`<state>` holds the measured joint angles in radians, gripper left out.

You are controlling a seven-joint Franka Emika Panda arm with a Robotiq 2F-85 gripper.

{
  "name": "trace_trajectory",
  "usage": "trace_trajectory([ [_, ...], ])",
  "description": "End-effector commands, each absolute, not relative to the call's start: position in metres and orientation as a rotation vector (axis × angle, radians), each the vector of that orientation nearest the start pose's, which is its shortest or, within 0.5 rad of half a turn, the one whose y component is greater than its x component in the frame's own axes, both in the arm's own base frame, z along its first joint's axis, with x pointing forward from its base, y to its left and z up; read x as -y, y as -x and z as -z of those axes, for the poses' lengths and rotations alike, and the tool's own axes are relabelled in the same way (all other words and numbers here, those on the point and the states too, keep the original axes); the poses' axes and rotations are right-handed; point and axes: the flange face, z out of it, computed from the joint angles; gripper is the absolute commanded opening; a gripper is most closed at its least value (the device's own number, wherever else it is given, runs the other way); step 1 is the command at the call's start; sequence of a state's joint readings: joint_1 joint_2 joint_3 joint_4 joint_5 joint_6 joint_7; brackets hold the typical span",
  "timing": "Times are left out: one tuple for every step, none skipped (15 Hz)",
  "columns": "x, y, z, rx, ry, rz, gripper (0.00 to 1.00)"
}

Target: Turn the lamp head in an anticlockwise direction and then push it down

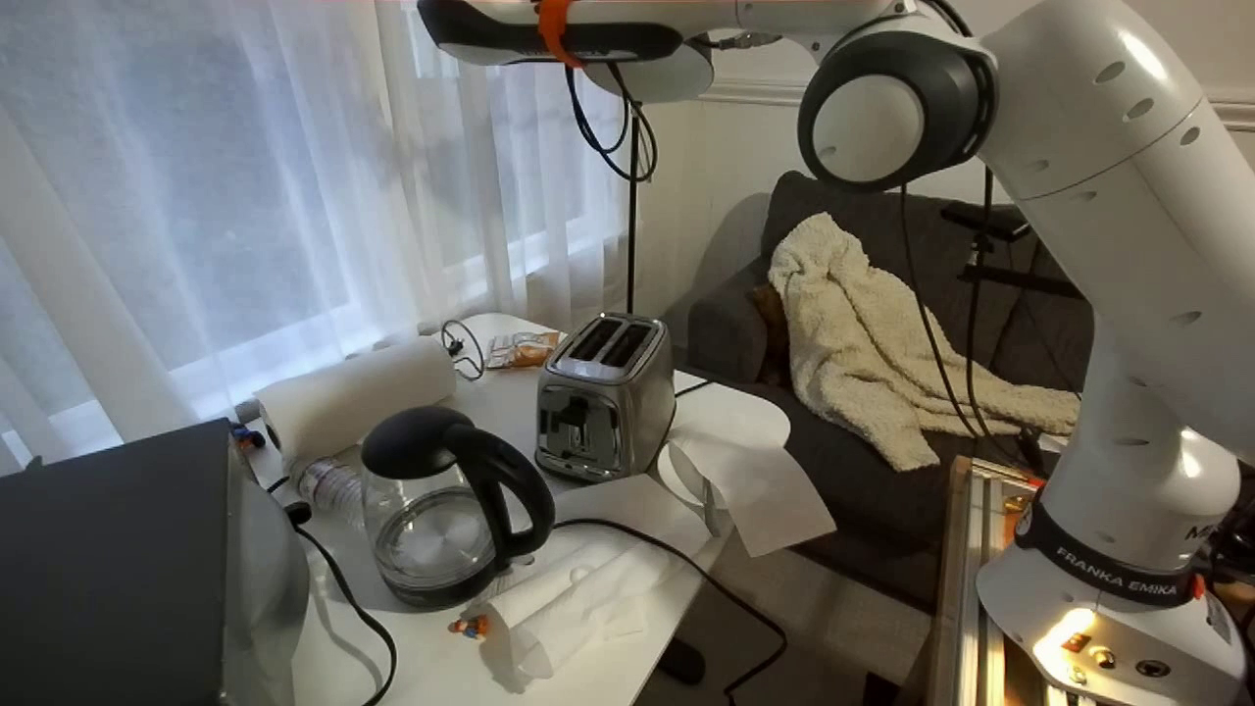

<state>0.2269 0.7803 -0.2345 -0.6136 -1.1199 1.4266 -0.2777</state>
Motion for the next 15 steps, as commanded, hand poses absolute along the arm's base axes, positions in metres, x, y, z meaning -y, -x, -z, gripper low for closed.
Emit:
trace_trajectory([
  [0.033,-0.706,-0.638,-0.163,-1.890,0.205,0.00],
  [0.037,-0.703,-0.637,-0.170,-1.895,0.232,0.00],
  [0.041,-0.699,-0.635,-0.176,-1.895,0.253,0.00],
  [0.045,-0.694,-0.635,-0.183,-1.898,0.278,0.00],
  [0.048,-0.688,-0.634,-0.185,-1.900,0.296,0.00],
  [0.052,-0.682,-0.633,-0.190,-1.905,0.315,0.00],
  [0.055,-0.676,-0.632,-0.194,-1.908,0.333,0.00],
  [0.059,-0.670,-0.631,-0.190,-1.910,0.352,0.00],
  [0.064,-0.664,-0.629,-0.189,-1.912,0.372,0.00],
  [0.068,-0.658,-0.627,-0.189,-1.915,0.389,0.00],
  [0.070,-0.651,-0.625,-0.188,-1.920,0.403,0.00],
  [0.073,-0.645,-0.622,-0.180,-1.924,0.407,0.00],
  [0.072,-0.643,-0.621,-0.148,-1.937,0.399,0.00],
  [0.071,-0.641,-0.622,-0.113,-1.950,0.386,0.00],
  [0.065,-0.640,-0.623,-0.073,-1.986,0.363,0.00],
])
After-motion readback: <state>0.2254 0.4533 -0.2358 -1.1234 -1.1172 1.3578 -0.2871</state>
